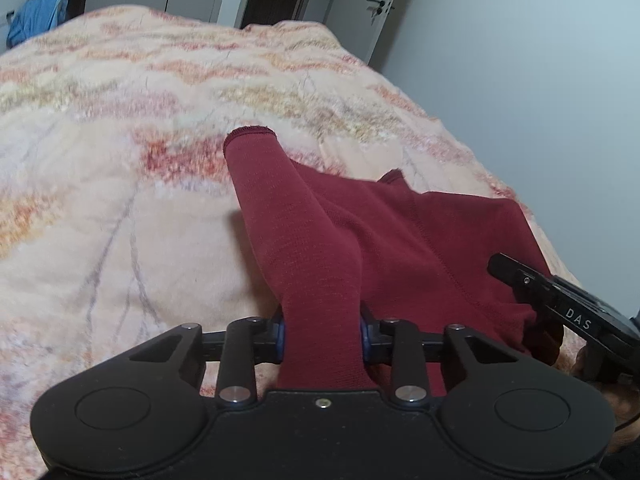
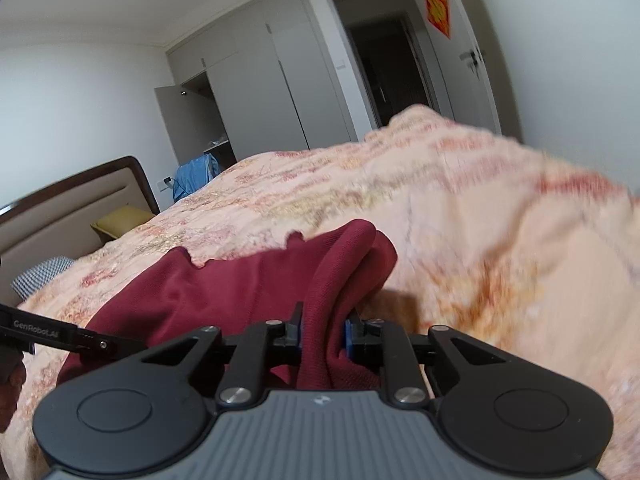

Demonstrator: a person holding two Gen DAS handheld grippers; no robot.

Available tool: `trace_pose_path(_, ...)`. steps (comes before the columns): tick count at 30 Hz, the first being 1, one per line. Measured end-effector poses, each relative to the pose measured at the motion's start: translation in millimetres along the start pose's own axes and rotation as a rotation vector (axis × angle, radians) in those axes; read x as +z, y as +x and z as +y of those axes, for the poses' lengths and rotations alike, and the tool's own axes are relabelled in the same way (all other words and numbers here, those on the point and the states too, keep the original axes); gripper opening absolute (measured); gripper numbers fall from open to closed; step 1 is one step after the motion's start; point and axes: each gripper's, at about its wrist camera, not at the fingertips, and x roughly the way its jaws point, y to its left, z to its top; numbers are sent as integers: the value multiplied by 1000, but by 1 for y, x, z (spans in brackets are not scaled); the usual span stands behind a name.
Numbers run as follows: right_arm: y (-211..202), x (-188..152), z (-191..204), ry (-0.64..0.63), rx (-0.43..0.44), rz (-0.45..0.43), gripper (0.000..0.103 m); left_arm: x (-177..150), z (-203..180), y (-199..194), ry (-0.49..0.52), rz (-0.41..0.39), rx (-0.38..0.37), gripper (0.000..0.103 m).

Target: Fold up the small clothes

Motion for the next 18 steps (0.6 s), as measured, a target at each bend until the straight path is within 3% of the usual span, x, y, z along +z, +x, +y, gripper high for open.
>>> trace_pose_path(8,-28,26,44,-108,27,-46,18,3,-2,-49,21,-66,-27,31)
trace_pose_path(18,-16,29,106,-192,110,-52,18,-2,36,-94,4,-118,64,30)
